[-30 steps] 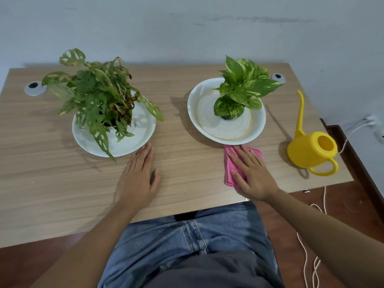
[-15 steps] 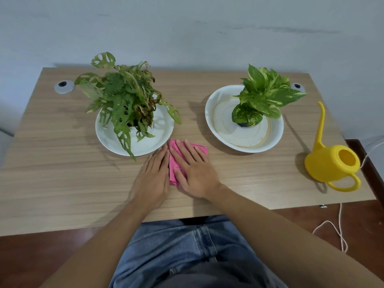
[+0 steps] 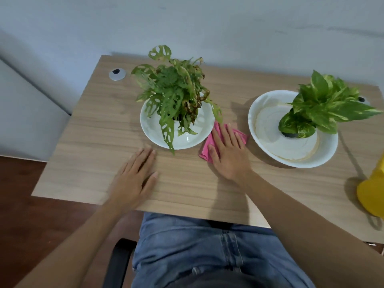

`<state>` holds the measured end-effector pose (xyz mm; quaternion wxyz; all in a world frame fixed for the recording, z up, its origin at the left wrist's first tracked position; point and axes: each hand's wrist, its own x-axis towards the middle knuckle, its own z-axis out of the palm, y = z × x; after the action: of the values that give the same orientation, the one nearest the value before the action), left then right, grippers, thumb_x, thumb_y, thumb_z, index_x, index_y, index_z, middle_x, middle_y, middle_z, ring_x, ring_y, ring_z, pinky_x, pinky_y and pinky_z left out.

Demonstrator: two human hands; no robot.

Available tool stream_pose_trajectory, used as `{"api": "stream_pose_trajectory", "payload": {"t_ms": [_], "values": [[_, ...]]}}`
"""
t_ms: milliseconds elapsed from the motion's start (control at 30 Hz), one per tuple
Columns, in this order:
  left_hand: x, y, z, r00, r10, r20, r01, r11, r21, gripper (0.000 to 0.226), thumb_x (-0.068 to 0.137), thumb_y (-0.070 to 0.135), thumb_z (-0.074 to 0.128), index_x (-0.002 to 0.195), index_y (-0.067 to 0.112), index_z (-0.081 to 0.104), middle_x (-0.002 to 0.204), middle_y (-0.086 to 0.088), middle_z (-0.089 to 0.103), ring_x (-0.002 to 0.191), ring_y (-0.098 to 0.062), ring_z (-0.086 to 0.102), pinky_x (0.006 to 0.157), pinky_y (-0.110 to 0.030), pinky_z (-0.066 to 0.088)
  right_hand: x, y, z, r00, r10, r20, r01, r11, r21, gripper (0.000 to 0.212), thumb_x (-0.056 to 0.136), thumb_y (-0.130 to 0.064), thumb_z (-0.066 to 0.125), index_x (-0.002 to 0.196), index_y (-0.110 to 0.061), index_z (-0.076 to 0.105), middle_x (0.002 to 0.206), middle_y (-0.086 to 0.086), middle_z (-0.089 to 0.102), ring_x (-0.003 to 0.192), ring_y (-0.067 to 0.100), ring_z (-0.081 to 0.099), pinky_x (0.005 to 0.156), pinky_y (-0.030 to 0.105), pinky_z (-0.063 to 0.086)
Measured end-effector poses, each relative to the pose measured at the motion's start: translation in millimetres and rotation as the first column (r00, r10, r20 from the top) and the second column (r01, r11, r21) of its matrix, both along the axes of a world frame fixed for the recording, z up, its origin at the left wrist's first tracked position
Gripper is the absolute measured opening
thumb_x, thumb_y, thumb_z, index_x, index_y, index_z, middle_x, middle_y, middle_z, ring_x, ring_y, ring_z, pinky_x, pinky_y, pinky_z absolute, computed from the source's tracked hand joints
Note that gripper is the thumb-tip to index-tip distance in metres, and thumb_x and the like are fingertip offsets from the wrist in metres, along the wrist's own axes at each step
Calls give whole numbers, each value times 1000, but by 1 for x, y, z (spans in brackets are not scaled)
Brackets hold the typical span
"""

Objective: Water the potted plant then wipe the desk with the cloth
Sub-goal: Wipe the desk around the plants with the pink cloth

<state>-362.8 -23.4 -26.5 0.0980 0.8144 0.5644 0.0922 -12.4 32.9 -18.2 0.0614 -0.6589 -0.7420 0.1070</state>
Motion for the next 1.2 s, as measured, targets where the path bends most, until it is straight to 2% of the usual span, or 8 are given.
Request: {"api": "stream_pose_trajectory", "payload": {"t_ms": [133,233,333,533,733,833,1067,1200], "values": [[-51,14,9,999,23,-46,-23,1000,2,70,116,56,34,179,28,26,188,4,21,173,-24,24,135,-54,32,-12,-36,-1,994,103,39,-104,994,33,68,120,-49,22,181,-22,14,190,6,9,177,28,4,142,50,8],[-86,28,20,985,165,-50,-168,985,-45,69,113,65,27,178,42,22,188,7,19,173,-24,23,134,-57,27,-29,-53,-3,984,160,84,-162,987,21,69,119,-49,26,181,-22,14,189,7,11,177,28,6,142,49,6],[-122,36,27,963,267,-37,-269,960,-79,68,112,69,24,176,52,15,189,11,12,175,-21,15,135,-58,21,-50,-63,-4,970,229,82,-230,973,4,70,118,-50,28,181,-22,16,189,8,15,176,29,9,141,54,14],[-130,35,20,969,244,-28,-245,966,-77,65,115,63,21,177,50,6,188,19,-5,176,-13,-3,140,-57,7,-111,-60,1,920,390,41,-390,921,-5,72,117,-50,31,181,-23,14,190,3,6,177,24,4,141,53,14],[-135,36,15,967,256,-18,-256,964,-67,61,118,53,20,178,47,11,189,19,0,175,-10,-1,141,-56,8,-219,-18,5,904,428,-13,-428,904,5,72,114,-50,27,180,-21,24,189,6,15,176,29,10,140,53,9],[-139,35,13,968,252,6,-251,965,-74,62,119,47,20,180,38,13,189,18,2,175,-7,-1,141,-56,9,-252,-4,3,910,410,-61,-411,911,-7,73,113,-49,31,180,-22,23,190,6,13,176,30,10,141,52,5],[-147,37,5,963,266,53,-263,963,-53,62,120,40,20,180,32,14,189,17,6,174,-6,4,141,-55,11,-196,-28,-5,892,453,12,-453,892,-10,72,120,-51,23,181,-21,-1,190,1,-6,176,23,-7,141,53,12],[-148,38,3,962,265,66,-261,964,-59,61,120,40,20,181,32,12,189,18,4,174,-5,1,141,-54,8,-181,-43,-2,904,423,64,-422,906,-40,72,119,-52,21,181,-22,-1,190,3,-5,177,24,-5,141,53,15]]}}
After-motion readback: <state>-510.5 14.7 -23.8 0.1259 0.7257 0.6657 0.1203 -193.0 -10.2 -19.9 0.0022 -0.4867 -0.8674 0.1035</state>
